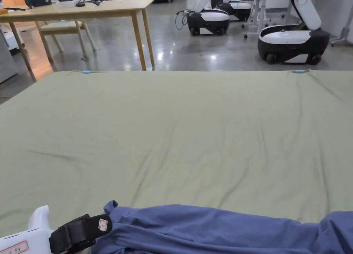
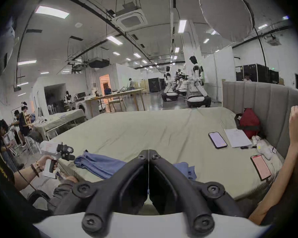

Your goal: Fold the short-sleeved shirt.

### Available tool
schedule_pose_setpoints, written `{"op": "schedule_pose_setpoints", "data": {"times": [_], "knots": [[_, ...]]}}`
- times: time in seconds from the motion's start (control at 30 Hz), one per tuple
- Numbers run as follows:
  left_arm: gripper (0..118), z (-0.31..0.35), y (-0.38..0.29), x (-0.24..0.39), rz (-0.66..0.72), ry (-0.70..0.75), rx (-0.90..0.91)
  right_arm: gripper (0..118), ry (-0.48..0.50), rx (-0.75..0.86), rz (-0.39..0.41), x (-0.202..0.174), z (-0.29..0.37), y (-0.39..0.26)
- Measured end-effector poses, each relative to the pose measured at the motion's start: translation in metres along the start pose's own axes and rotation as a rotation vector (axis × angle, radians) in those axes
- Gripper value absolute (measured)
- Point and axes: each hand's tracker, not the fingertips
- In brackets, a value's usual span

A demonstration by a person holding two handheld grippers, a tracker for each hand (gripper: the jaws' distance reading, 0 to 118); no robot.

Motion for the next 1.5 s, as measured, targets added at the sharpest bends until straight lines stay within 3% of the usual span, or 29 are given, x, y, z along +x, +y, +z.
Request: {"op": "schedule_pose_setpoints", "data": {"times": [0.13, 0.27, 0.4, 0.47, 0.5, 0.53, 0.57, 0.67, 0.73, 0.93, 1.17, 1.3, 1.5], "knots": [[118, -0.025, -0.005, -0.008, 0.03, -0.004, -0.086, 2, -0.004, -0.011, -0.021, 0.0, -0.006, -0.005], [117, -0.047, -0.007, -0.002, -0.033, -0.036, -0.085, 2, 0.014, -0.019, -0.045, 0.0, -0.011, -0.007], [117, -0.081, -0.015, 0.014, 0.009, -0.214, -0.204, 2, 0.018, -0.03, -0.036, -0.001, -0.013, -0.008], [114, -0.093, -0.016, 0.015, -0.052, -0.165, -0.216, 2, 0.014, -0.032, -0.036, -0.001, -0.013, -0.008], [104, -0.096, -0.015, 0.017, -0.076, -0.145, -0.211, 2, 0.011, -0.032, -0.037, -0.001, -0.013, -0.009], [53, -0.096, -0.013, 0.017, -0.059, -0.149, -0.199, 2, 0.01, -0.035, -0.038, 0.0, -0.012, -0.009], [14, -0.094, -0.011, 0.015, -0.049, -0.136, -0.176, 2, 0.006, -0.037, -0.038, 0.001, -0.01, -0.01], [14, -0.098, -0.019, 0.011, -0.081, 0.001, -0.167, 2, -0.01, -0.047, -0.043, 0.003, -0.008, -0.012], [14, -0.095, -0.02, 0.008, -0.053, -0.052, -0.15, 2, -0.017, -0.052, -0.047, 0.003, -0.009, -0.012], [14, -0.064, 0.0, 0.008, -0.075, -0.009, -0.075, 2, -0.017, -0.066, -0.037, 0.001, -0.012, -0.01], [14, 0.032, 0.049, -0.047, -0.039, 0.259, 0.095, 2, -0.005, -0.067, -0.039, -0.001, -0.022, -0.01], [14, 0.041, 0.05, -0.038, -0.037, 0.214, 0.084, 2, 0.011, -0.079, -0.047, -0.002, -0.031, -0.013], [14, 0.019, 0.043, 0.045, -0.157, 0.083, 0.087, 2, 0.026, -0.092, -0.041, -0.005, -0.036, -0.012]]}}
